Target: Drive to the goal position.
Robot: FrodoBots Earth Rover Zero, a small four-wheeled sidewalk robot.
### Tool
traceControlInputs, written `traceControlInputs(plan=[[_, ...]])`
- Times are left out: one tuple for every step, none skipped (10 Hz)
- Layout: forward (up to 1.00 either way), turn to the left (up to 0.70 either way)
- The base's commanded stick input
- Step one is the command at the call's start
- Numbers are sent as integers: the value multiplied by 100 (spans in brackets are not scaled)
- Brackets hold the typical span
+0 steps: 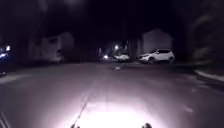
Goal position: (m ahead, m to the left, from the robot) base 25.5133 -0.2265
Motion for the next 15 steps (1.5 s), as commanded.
traceControlInputs(plan=[[70, -27], [70, -12], [70, 0], [70, 0], [70, 0], [70, 0], [70, 0], [70, 0], [70, 0], [70, 0], [70, 0], [70, 0], [70, 0], [70, 0], [70, 0]])
